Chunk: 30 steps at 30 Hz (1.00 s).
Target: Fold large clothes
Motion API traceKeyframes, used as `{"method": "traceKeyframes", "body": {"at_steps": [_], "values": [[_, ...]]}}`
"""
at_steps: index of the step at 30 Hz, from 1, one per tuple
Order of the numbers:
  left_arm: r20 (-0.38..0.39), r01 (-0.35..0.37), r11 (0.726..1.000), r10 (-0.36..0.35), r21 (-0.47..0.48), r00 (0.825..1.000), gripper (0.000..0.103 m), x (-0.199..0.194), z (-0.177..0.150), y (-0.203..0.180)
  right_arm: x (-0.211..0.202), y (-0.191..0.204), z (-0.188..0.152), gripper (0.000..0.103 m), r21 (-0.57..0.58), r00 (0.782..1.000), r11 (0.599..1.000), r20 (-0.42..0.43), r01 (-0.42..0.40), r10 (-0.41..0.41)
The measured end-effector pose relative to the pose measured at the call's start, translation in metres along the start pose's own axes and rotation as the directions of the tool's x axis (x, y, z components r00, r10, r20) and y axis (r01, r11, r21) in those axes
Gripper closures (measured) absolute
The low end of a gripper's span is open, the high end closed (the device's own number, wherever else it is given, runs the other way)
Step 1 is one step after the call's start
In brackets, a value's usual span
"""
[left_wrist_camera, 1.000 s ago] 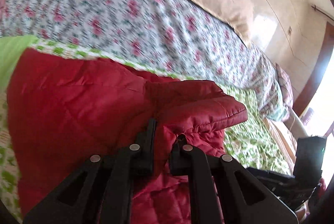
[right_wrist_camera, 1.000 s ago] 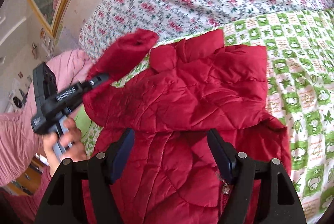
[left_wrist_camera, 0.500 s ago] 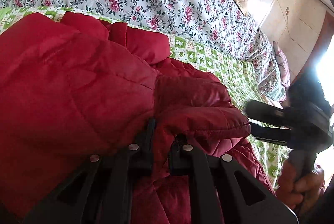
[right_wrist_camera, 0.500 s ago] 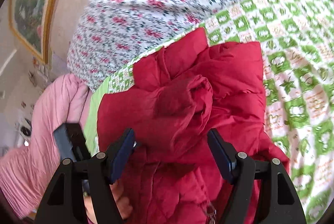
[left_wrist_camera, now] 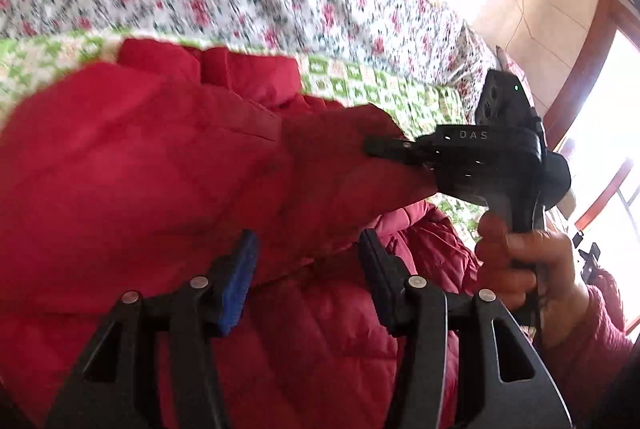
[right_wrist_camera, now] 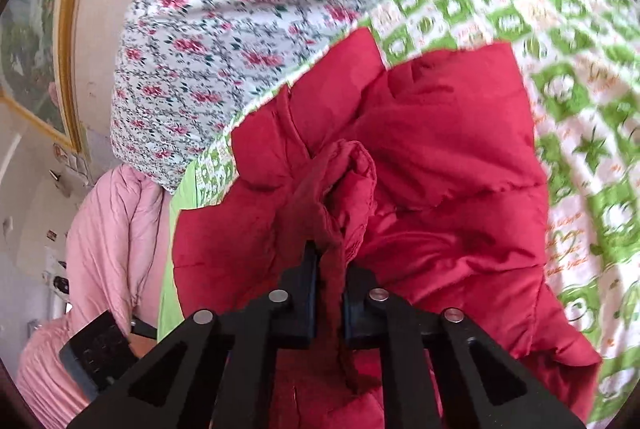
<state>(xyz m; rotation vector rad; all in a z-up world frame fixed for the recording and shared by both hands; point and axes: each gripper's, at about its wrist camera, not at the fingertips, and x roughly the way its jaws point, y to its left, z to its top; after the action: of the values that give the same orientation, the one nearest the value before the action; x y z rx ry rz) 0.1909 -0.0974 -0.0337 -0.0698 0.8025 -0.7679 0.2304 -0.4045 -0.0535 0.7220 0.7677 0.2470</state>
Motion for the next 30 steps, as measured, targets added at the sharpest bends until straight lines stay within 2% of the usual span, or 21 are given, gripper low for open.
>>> {"method": "traceKeyframes", "body": {"at_steps": [4, 6, 8, 11, 13, 15, 18, 20, 22, 23, 24, 26, 28, 29, 30], "values": [[0.082, -0.106, 0.994, 0.108, -0.028, 0.991, 0.052, -0.033, 0.019, 0.026, -0.029, 0.021, 0.004, 0.096, -0.073, 0.997, 0.997, 0.078, 0.022, -0.016], [0.099, -0.181, 0.982, 0.186, -0.062, 0.978, 0.052, -0.041, 0.031, 0.048, -0.045, 0.034, 0.004, 0.096, -0.121, 0.992, 0.992, 0.12, 0.042, -0.028], [0.098, -0.213, 0.971, 0.224, -0.111, 0.97, 0.052, -0.043, 0.04, 0.073, -0.059, 0.043, 0.003, 0.097, -0.153, 0.986, 0.987, 0.161, 0.057, -0.032], [0.07, -0.22, 0.965, 0.232, -0.146, 0.97, 0.052, -0.031, 0.045, 0.1, -0.066, 0.045, 0.002, 0.097, -0.187, 0.981, 0.976, 0.18, 0.11, -0.076], [0.035, -0.206, 0.969, 0.212, -0.137, 0.977, 0.052, -0.016, 0.043, 0.111, -0.056, 0.04, 0.002, 0.097, -0.198, 0.976, 0.966, 0.168, 0.168, -0.136], [-0.008, -0.224, 0.968, 0.224, -0.11, 0.975, 0.052, 0.002, 0.038, 0.115, -0.041, 0.03, 0.001, 0.097, -0.202, 0.971, 0.955, 0.148, 0.215, -0.188], [-0.051, -0.269, 0.961, 0.267, -0.055, 0.962, 0.052, 0.021, 0.026, 0.116, -0.014, 0.003, -0.003, 0.096, -0.184, 0.963, 0.946, 0.085, 0.267, -0.256], [-0.051, -0.299, 0.954, 0.298, -0.024, 0.953, 0.052, 0.026, 0.02, 0.114, 0.002, -0.013, -0.008, 0.093, -0.177, 0.958, 0.941, 0.051, 0.288, -0.284], [-0.058, -0.318, 0.948, 0.317, -0.013, 0.947, 0.052, 0.028, 0.018, 0.113, 0.002, -0.02, -0.009, 0.085, -0.174, 0.954, 0.938, 0.05, 0.3, -0.296], [-0.062, -0.325, 0.946, 0.324, -0.008, 0.944, 0.052, 0.029, 0.018, 0.112, -0.001, -0.018, -0.01, 0.082, -0.17, 0.952, 0.936, 0.058, 0.307, -0.302], [-0.064, -0.331, 0.944, 0.33, -0.004, 0.942, 0.052, 0.03, 0.018, 0.112, -0.01, -0.015, -0.008, 0.074, -0.16, 0.944, 0.93, 0.083, 0.33, -0.321], [-0.065, -0.345, 0.939, 0.345, 0.002, 0.936, 0.052, 0.033, 0.017, 0.111, -0.031, 0.0, -0.008, 0.073, -0.163, 0.915, 0.906, 0.175, 0.391, -0.364], [-0.061, -0.355, 0.935, 0.355, 0.004, 0.933, 0.052, 0.035, 0.017, 0.11, -0.049, 0.024, -0.01, 0.073, -0.198, 0.897, 0.891, 0.27, 0.408, -0.351], [-0.061, -0.359, 0.933, 0.359, 0.007, 0.931, 0.052, 0.036, 0.018, 0.11, -0.051, 0.036, -0.012, 0.072, -0.231, 0.899, 0.887, 0.286, 0.399, -0.33], [-0.06, -0.366, 0.931, 0.366, 0.011, 0.929, 0.052, 0.037, 0.018, 0.109, -0.046, 0.048, -0.013, 0.07, -0.281, 0.911, 0.88, 0.27, 0.384, -0.311]]}}
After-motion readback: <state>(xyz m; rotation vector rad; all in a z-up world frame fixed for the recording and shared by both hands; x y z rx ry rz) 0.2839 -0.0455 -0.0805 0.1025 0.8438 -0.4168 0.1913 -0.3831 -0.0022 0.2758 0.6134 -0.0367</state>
